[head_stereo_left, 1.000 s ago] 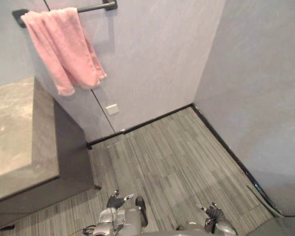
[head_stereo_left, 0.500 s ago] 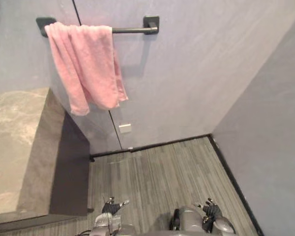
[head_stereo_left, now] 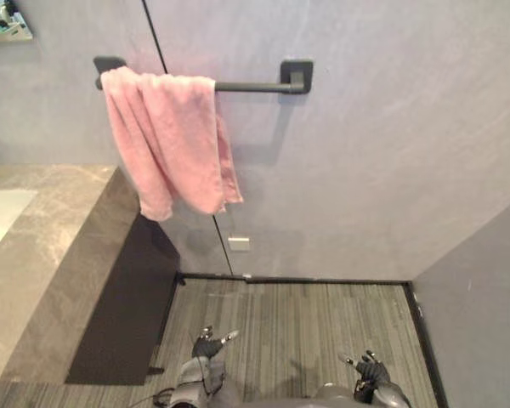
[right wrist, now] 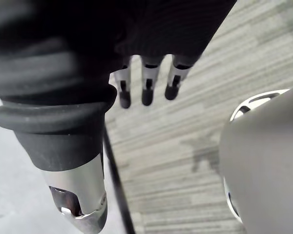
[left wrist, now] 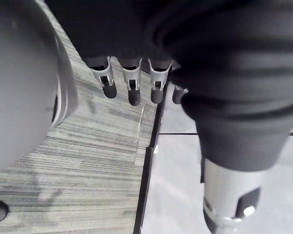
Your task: Organize washtable
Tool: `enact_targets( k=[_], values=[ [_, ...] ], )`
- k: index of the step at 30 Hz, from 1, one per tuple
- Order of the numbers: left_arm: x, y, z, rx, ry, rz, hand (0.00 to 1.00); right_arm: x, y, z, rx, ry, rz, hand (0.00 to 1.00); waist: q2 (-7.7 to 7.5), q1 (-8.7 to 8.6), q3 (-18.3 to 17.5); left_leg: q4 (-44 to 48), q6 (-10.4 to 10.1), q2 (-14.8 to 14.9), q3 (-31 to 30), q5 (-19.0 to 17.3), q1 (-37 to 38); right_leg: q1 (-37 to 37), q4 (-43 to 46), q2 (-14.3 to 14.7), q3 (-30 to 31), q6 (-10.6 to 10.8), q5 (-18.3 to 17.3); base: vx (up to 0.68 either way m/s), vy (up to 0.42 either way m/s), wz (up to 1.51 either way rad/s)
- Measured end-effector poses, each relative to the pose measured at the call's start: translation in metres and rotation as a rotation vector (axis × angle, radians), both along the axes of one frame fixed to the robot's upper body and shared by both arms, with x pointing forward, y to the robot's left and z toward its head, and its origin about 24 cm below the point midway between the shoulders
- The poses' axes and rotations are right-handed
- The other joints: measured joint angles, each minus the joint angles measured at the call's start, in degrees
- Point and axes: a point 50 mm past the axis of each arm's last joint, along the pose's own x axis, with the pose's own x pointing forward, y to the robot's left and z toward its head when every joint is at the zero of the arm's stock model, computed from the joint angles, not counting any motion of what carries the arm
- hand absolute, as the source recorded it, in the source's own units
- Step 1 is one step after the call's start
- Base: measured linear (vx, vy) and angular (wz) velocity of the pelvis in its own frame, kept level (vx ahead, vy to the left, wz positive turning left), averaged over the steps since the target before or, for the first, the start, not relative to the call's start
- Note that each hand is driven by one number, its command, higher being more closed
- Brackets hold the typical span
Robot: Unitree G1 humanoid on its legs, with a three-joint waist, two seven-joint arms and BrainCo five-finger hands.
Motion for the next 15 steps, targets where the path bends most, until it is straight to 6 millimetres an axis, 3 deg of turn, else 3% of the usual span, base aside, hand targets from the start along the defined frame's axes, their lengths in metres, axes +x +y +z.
enact_targets(
  k=[1,2,4,9,12,14,15],
  values=[
    [0.000,0.000,0.000,0.000,0.003,-0.003,0.00,-0.004,-0.003,-0.001,-0.003,0.009,-0.012,0.00,0.47,-0.01,-0.1,-7.7,2.0,-1.2,-0.6,6.5,-0.7,0.5,-0.1,-0.3,0.0,1.8,-0.5,0.18,0.203,0.08],
    [0.000,0.002,0.000,0.007,0.004,-0.007,0.00,-0.007,-0.003,-0.002,0.000,0.022,-0.016,0.00,0.30,0.36,-0.3,-8.0,1.5,-2.1,-0.8,7.4,-0.3,0.6,0.1,-0.9,0.9,2.6,-0.8,0.21,0.197,0.12],
    [-0.001,0.018,0.000,0.053,0.013,-0.017,0.00,-0.010,0.010,-0.006,0.041,0.044,-0.016,0.00,-3.24,0.02,-1.4,-11.3,2.2,-6.0,-0.1,7.7,0.5,1.1,-4.5,-2.7,3.9,4.3,0.7,0.21,0.168,0.18],
    [-0.014,0.034,-0.006,0.094,0.081,-0.030,0.00,-0.009,0.012,-0.007,0.050,0.054,-0.013,0.00,-3.89,0.03,-1.4,-12.1,4.0,-9.3,0.5,6.5,2.2,2.2,-4.9,-5.4,6.1,5.7,2.9,0.17,0.135,0.08],
    [-0.022,0.035,-0.009,0.101,0.114,-0.047,0.00,-0.007,0.008,-0.006,0.044,0.044,-0.001,0.00,-3.65,0.03,-1.5,-16.3,4.3,-11.1,1.6,5.9,5.5,-4.9,9.7,-7.8,10.5,5.9,4.0,0.07,0.099,-0.21],
    [-0.027,0.037,-0.010,0.105,0.129,-0.048,0.00,-0.006,0.008,-0.005,0.048,0.038,-0.007,0.00,-3.81,-0.34,-1.5,-18.9,4.6,-12.1,2.2,5.7,9.0,-9.0,19.5,-9.6,11.5,4.5,7.7,0.08,0.079,-0.17],
    [-0.028,0.036,-0.011,0.104,0.131,-0.048,0.00,-0.007,0.007,-0.005,0.046,0.038,-0.006,0.00,-3.07,-0.59,-1.6,-19.8,5.6,-12.0,2.2,5.0,10.6,-10.8,23.2,-9.3,12.1,4.1,5.8,0.14,0.063,-0.08]
  ],
)
